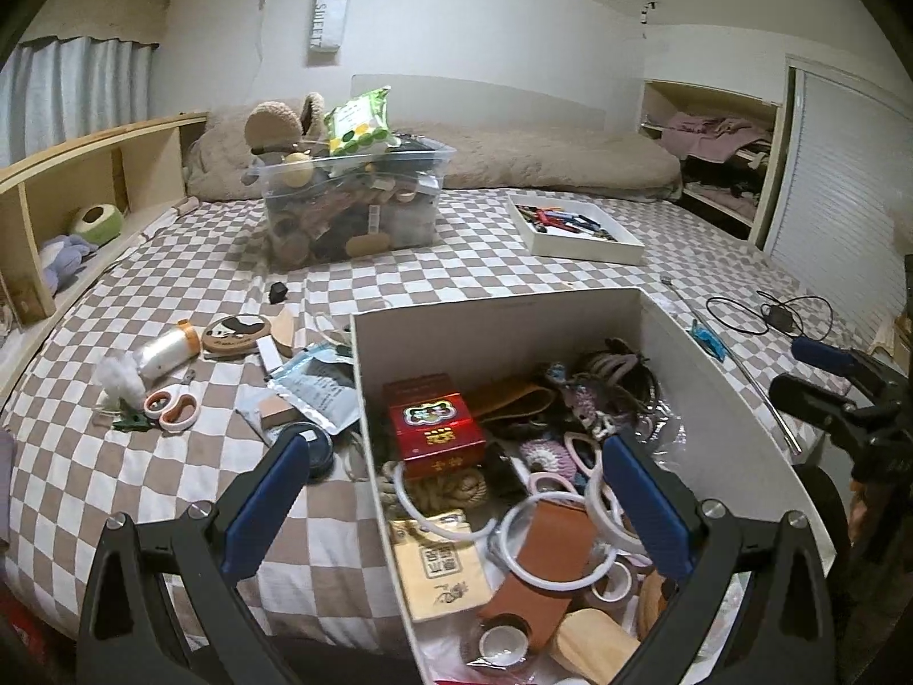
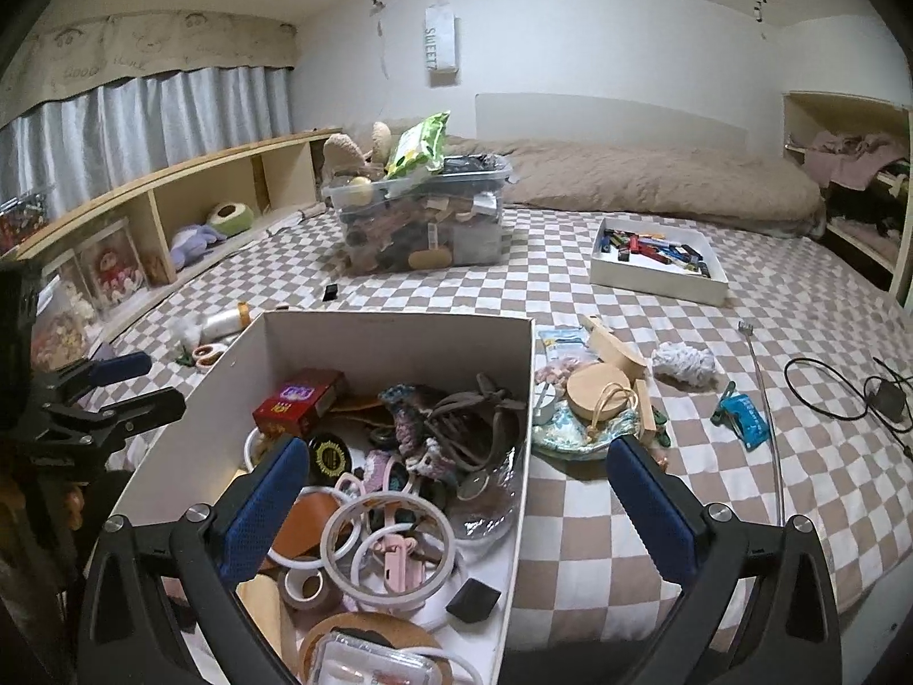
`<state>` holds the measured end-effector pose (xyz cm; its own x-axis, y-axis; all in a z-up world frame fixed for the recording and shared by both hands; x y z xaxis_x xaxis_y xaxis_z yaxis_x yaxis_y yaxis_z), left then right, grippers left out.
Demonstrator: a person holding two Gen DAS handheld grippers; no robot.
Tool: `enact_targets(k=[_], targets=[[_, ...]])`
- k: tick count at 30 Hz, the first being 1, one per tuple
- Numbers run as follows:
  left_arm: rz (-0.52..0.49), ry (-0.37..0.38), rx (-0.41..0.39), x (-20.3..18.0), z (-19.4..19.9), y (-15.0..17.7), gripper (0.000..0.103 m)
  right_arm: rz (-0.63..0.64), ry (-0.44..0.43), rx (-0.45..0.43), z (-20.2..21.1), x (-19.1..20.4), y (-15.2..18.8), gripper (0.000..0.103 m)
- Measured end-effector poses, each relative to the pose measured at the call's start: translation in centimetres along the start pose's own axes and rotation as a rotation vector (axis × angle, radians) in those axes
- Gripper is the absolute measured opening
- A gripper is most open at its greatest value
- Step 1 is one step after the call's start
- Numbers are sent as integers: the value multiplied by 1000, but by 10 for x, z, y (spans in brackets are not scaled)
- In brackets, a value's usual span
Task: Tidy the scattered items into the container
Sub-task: 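Move the right tool to the blue floral pouch while the left tool approaches the black round tin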
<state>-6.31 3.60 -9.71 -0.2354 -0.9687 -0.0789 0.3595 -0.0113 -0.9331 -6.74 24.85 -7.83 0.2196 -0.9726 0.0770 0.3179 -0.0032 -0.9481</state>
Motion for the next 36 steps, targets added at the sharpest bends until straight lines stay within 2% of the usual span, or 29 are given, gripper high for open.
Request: enact_targets(k=[17, 31, 34, 36], targets=[[12, -94, -20, 42, -8, -16, 103, -60, 55, -23, -9, -37, -14, 103], [85, -242, 7, 117, -17, -8, 103, -182, 200, -36, -14, -105, -18, 103], [123, -261, 40, 134, -23, 1, 103, -230, 253, -38, -17, -121, -14, 103], [183, -245, 76, 140, -28, 10, 103, -265, 285, -30, -22, -131, -9, 103]])
Point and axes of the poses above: each gripper's, at about its wrist camera, not at the fingertips, and z roughly against the way its jaws point, x to its left, y to its underside, the point moved 9 cm from there along -z, roughly the way its jaws point, and after that the axes turned 15 degrees about -x, right-handed, at the moved point
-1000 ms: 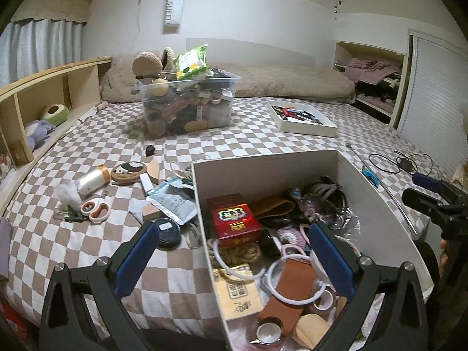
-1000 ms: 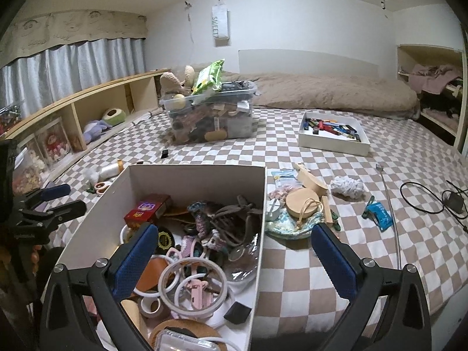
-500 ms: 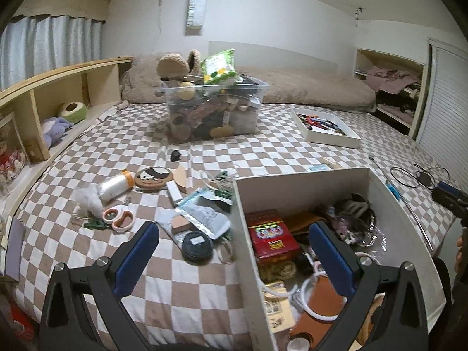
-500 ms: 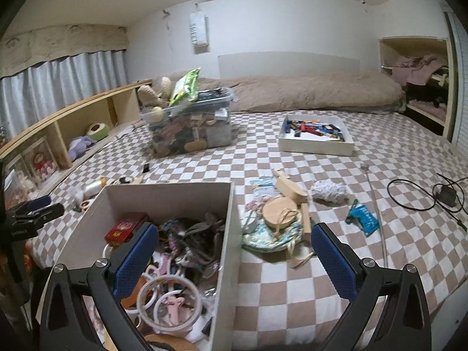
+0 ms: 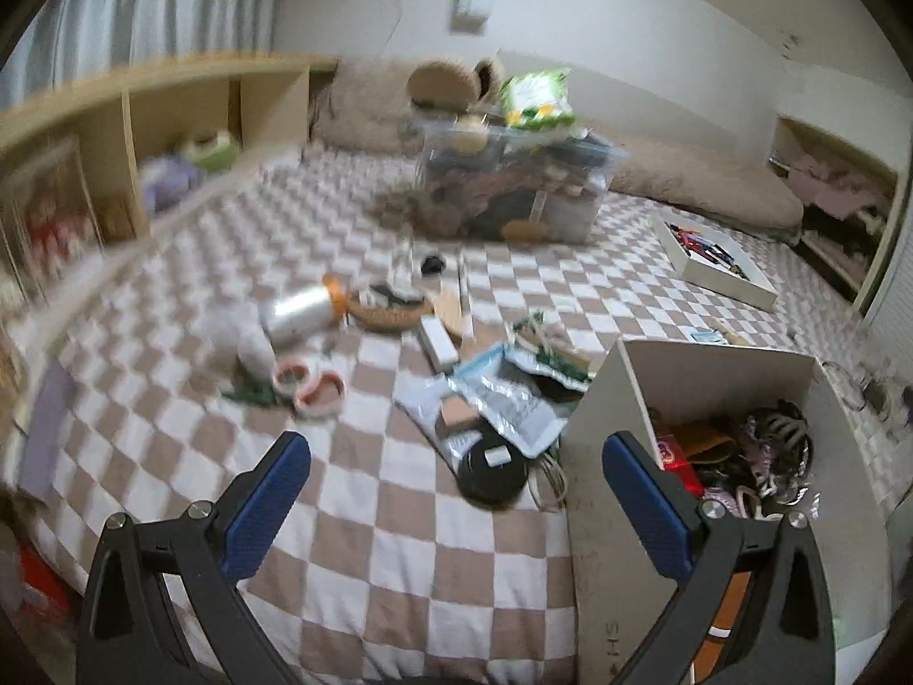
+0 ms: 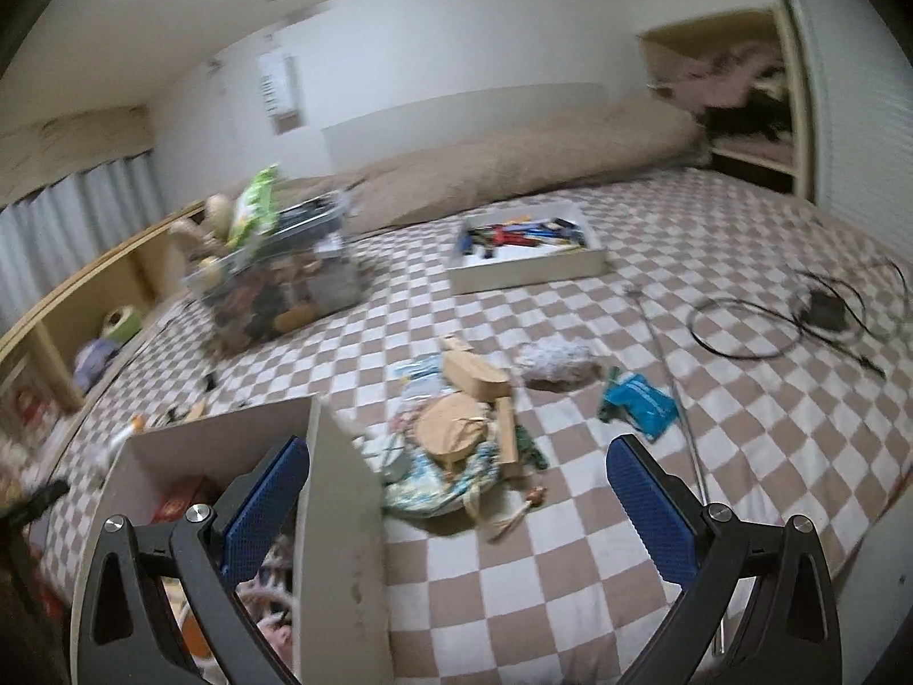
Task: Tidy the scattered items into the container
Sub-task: 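Move the right tool to the blue floral pouch while the left tool approaches the black round tin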
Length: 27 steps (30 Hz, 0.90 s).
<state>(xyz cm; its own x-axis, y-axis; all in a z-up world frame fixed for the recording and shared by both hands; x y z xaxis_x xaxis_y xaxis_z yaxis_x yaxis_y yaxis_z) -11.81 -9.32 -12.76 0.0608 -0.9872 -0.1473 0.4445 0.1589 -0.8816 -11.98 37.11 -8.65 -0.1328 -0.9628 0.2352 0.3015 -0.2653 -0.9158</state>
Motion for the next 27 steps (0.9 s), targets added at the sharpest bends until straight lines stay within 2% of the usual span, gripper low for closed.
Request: enact_targets(k=[2, 6, 8, 16, 21, 25, 27], targets=[[27, 2, 29, 3, -7, 7, 103, -21, 19, 13, -7, -7, 3, 103], [17, -10, 95, 4, -23, 22, 103, -42, 30, 62, -25, -16, 13, 103], [9, 9, 142, 1, -35, 29, 103, -43, 29, 95, -34, -18, 19, 103], [-84, 97, 266, -14, -66, 45, 103, -37, 30, 162, -62, -25, 31, 103], [-168, 113, 320, -10, -80, 49, 100, -31, 46, 190, -79, -31, 37, 103], [-154, 151, 376, -8, -93, 57, 80, -45, 59, 210, -93, -36, 44, 103], [-124, 174, 403, -8, -99, 63, 77, -54, 68, 220, -99, -38, 48, 103]])
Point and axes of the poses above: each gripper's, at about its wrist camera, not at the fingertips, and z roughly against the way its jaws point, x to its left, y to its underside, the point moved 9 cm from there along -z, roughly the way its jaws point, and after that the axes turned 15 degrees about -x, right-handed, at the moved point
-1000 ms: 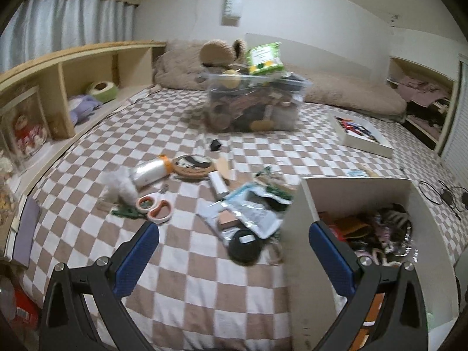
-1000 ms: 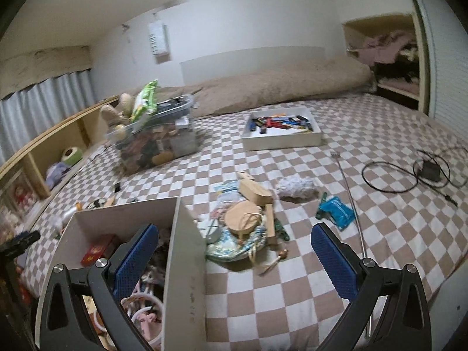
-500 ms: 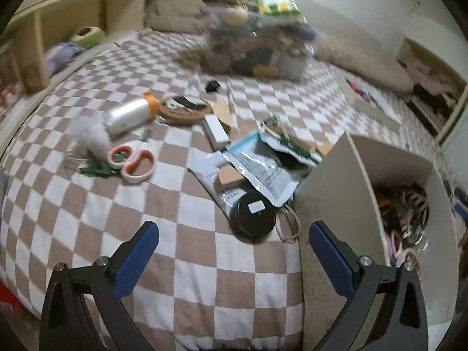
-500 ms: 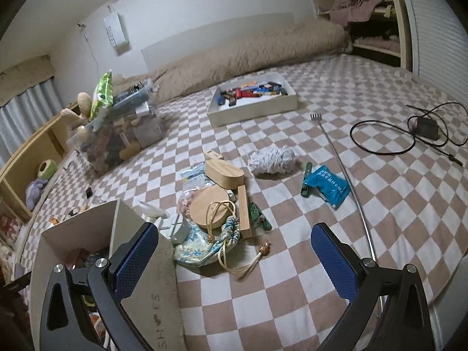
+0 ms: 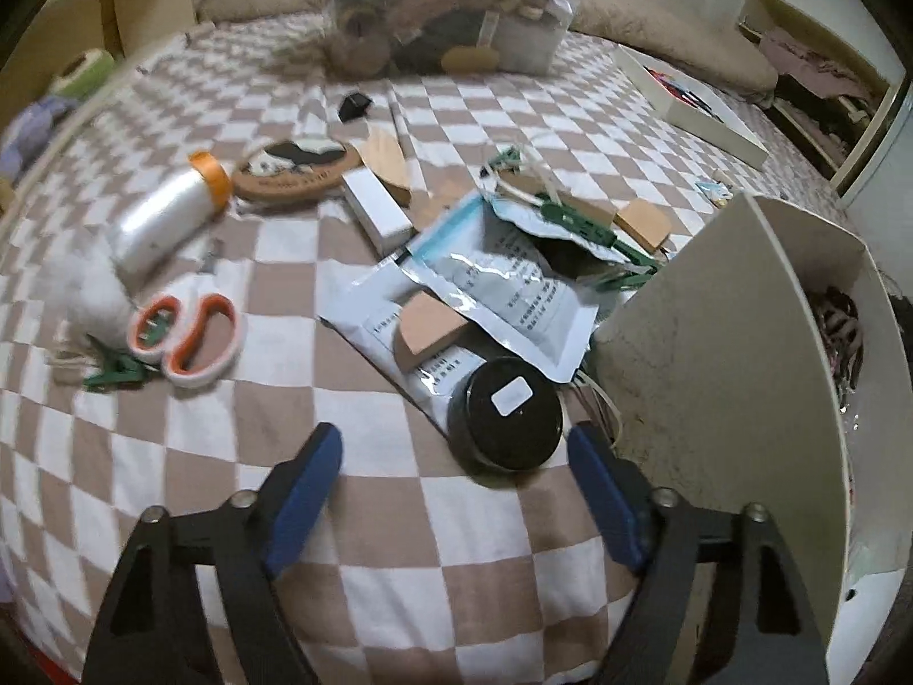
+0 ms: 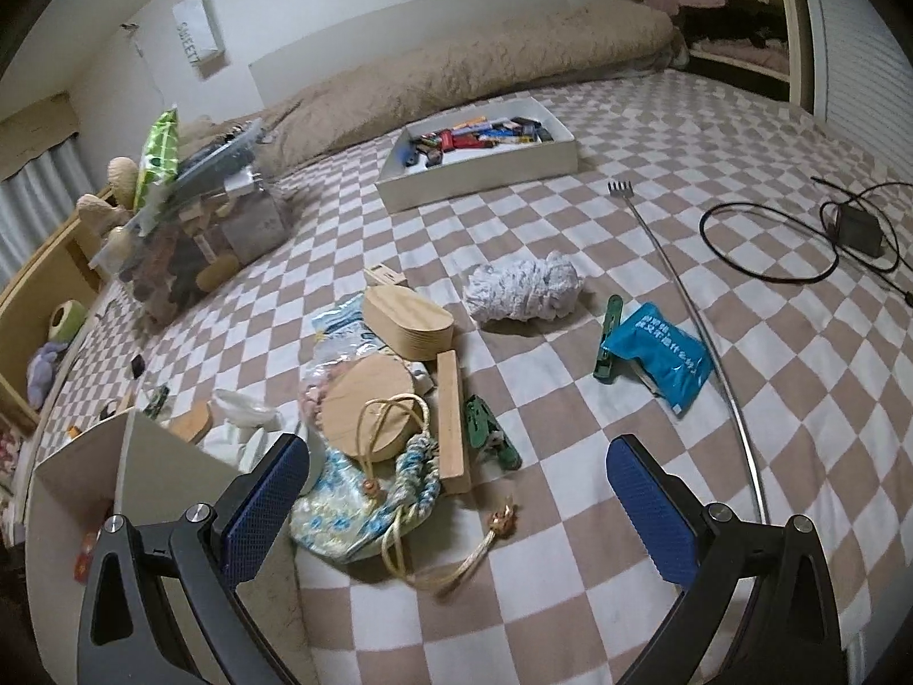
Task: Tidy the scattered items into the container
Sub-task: 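Move the right tool to the blue floral pouch while the left tool approaches the black round tin, then close the right tool on the pouch's drawstring while the left tool grasps the black tin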
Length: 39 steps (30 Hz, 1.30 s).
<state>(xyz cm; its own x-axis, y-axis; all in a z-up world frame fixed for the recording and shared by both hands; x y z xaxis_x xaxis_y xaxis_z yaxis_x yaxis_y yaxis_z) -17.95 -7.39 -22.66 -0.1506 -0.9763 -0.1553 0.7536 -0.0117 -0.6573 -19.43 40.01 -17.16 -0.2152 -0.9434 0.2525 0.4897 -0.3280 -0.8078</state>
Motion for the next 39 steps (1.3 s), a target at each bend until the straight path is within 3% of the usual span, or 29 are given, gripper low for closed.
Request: enact_targets(k=[9, 12, 21, 26, 31, 33, 35, 37, 39], targets=[[76, 92, 45, -5, -14, 5, 58, -76, -61, 82, -17, 0, 17, 103], [88, 107, 45, -7, -15, 6, 46, -104, -88, 87, -16, 1, 22, 103], [149, 140, 22, -5, -13, 6, 32, -143, -181, 72, -6, 15, 26, 103], [224, 108, -10, 13, -8, 4, 31, -132, -247, 92, -7, 29, 31, 87], [287, 39, -59, 34, 2, 1, 31, -118, -277, 122, -11, 38, 38, 60], [300, 16, -71, 40, 5, 1, 31, -113, -277, 134, -14, 39, 40, 57], [303, -5, -81, 44, 8, 1, 31, -112, -272, 151, -19, 38, 43, 47], [285, -38, -89, 45, 11, 1, 31, -112, -261, 160, -23, 36, 45, 28], [261, -69, -95, 45, 13, 0, 31, -115, -253, 154, -22, 33, 44, 20]])
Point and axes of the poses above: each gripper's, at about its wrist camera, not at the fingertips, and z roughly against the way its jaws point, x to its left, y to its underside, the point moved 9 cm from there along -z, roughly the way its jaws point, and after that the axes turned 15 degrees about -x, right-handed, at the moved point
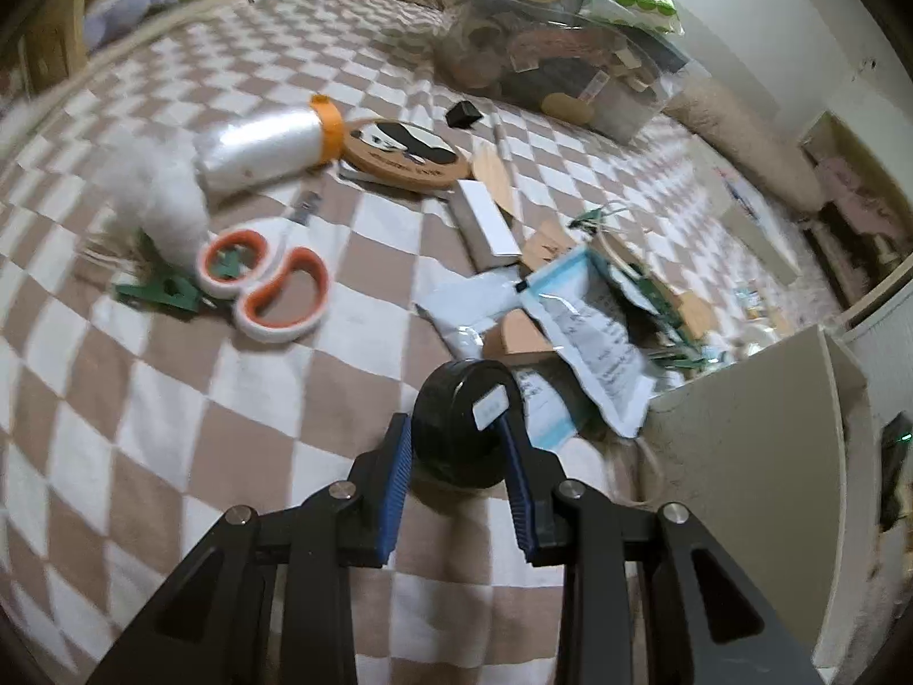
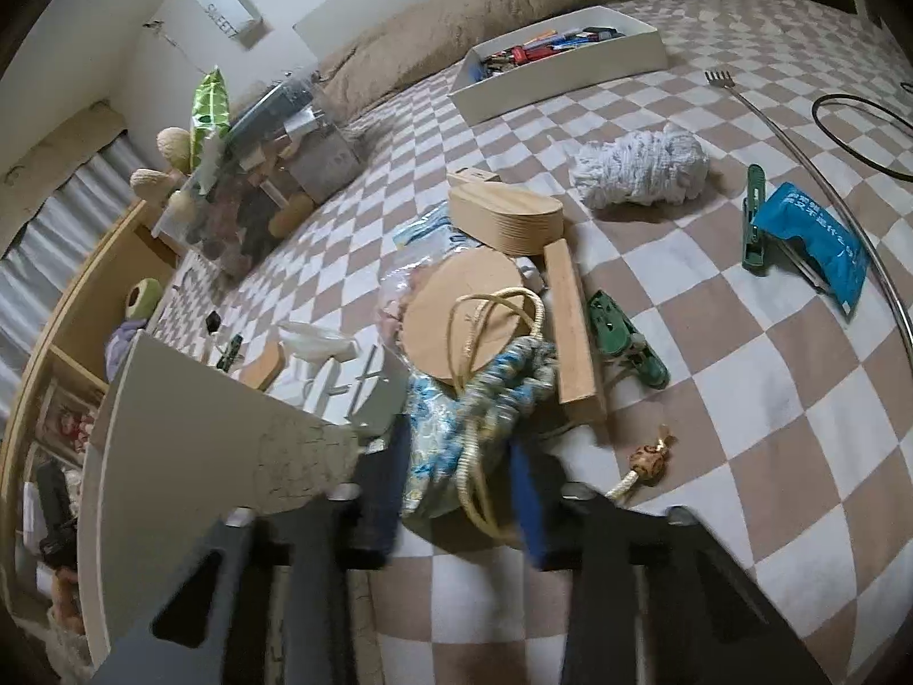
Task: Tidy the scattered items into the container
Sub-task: 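Close the right tool on the pouch's drawstring while the left tool grasps the black tin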
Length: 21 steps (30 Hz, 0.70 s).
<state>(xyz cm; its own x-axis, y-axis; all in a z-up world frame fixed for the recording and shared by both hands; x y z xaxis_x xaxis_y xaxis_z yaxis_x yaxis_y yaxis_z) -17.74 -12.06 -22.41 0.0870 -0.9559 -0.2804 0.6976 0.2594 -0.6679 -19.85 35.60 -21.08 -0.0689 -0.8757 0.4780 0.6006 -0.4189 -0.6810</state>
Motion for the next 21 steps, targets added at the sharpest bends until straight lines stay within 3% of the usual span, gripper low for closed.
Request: enact_targets(k=[3, 5, 7, 9, 15, 21], targets=[[-12, -11, -16, 0, 3, -1, 31, -16, -2, -20, 5, -3, -3, 17], [-12, -8, -15, 0, 2, -1, 42, -31, 0, -38, 9, -7, -6, 15], [-17, 2, -19, -2, 4, -1, 64, -61, -5, -65, 15, -11, -10, 14], [-22, 22, -16, -6, 5, 0, 69, -101, -11, -100, 24, -17, -17, 13], [-76, -10, 9, -13, 0, 4, 70, -235, -77, -200, 49, -33, -34, 13], [-113, -45, 45, -14, -10, 8, 70, -229, -77, -298, 71, -33, -50, 12]])
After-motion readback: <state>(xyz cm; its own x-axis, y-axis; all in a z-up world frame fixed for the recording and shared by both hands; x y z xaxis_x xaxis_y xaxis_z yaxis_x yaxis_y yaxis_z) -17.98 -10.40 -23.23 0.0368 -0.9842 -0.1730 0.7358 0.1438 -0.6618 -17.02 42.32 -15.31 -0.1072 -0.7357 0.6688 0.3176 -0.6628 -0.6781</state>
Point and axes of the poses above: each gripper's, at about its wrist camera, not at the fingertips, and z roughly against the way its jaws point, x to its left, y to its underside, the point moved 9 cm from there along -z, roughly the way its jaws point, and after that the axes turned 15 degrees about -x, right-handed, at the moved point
